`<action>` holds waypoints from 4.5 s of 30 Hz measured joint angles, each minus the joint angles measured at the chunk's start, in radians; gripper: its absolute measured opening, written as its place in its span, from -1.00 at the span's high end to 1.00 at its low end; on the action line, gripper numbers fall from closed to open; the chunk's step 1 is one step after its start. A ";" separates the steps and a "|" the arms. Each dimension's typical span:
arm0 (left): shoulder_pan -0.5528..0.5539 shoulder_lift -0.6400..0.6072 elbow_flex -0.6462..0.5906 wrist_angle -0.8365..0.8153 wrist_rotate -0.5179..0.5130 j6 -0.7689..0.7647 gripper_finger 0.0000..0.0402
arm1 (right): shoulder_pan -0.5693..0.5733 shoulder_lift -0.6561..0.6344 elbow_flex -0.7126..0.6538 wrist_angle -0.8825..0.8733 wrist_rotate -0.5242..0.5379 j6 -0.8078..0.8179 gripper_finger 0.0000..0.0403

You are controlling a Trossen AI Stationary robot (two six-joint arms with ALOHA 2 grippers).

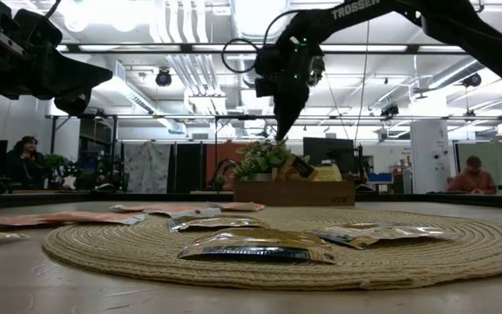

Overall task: Pick & Place Tea
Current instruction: Put the orange tea bag into the middle section of the wooden organizer

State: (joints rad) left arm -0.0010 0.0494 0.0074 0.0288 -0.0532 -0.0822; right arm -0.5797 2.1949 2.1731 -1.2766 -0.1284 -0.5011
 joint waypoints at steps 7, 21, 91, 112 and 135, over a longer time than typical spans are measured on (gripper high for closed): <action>0.000 0.000 0.000 0.000 0.000 0.000 1.00 | 0.009 0.000 0.025 -0.140 -0.064 0.001 0.38; 0.001 0.000 0.000 0.000 0.000 0.000 1.00 | 0.039 -0.024 -0.060 -0.059 -0.025 0.121 0.36; 0.000 0.000 0.000 0.000 0.000 0.000 1.00 | 0.086 -0.393 -0.896 0.705 0.149 0.181 0.84; 0.000 0.000 0.000 0.000 0.000 0.000 1.00 | 0.087 -0.395 -0.772 0.515 0.189 -0.014 0.96; 0.001 0.000 0.000 0.000 0.000 0.000 1.00 | 0.083 -0.235 -0.347 0.078 0.189 -0.217 0.96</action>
State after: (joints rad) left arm -0.0002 0.0494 0.0072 0.0288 -0.0532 -0.0823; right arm -0.4969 1.9596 1.8265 -1.1990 0.0606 -0.7185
